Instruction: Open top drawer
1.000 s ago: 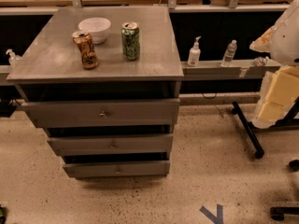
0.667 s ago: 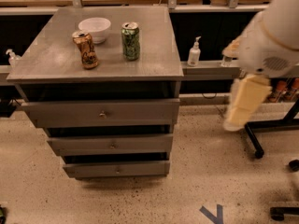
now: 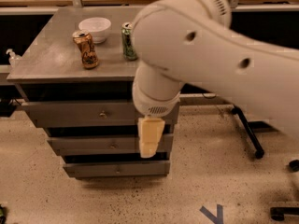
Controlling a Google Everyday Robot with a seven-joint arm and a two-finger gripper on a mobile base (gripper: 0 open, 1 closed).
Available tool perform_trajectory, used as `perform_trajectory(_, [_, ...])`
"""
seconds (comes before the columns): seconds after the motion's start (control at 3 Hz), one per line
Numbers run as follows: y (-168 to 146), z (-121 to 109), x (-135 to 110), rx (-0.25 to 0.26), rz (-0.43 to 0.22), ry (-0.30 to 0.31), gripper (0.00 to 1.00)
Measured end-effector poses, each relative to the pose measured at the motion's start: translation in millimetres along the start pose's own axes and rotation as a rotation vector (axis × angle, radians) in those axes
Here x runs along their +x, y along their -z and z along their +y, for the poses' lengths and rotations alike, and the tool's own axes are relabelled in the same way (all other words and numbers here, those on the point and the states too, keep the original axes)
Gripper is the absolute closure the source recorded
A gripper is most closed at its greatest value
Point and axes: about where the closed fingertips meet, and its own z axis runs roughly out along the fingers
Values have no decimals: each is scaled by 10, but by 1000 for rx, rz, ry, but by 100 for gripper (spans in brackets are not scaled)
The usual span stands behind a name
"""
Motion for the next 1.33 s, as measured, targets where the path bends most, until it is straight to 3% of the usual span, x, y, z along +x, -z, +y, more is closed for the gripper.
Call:
perform_trajectory(0.33, [-114,40,-163,-1,0,47,0])
perform_trajectory(0.67, [-535,83,-425,-91,-77,126,0])
perform_trajectory(1.0, [-1230,36,-847,-126,-145,164,0])
perform_trajectory(1.33, [-1863,-106,-1167,-127,-201,141,0])
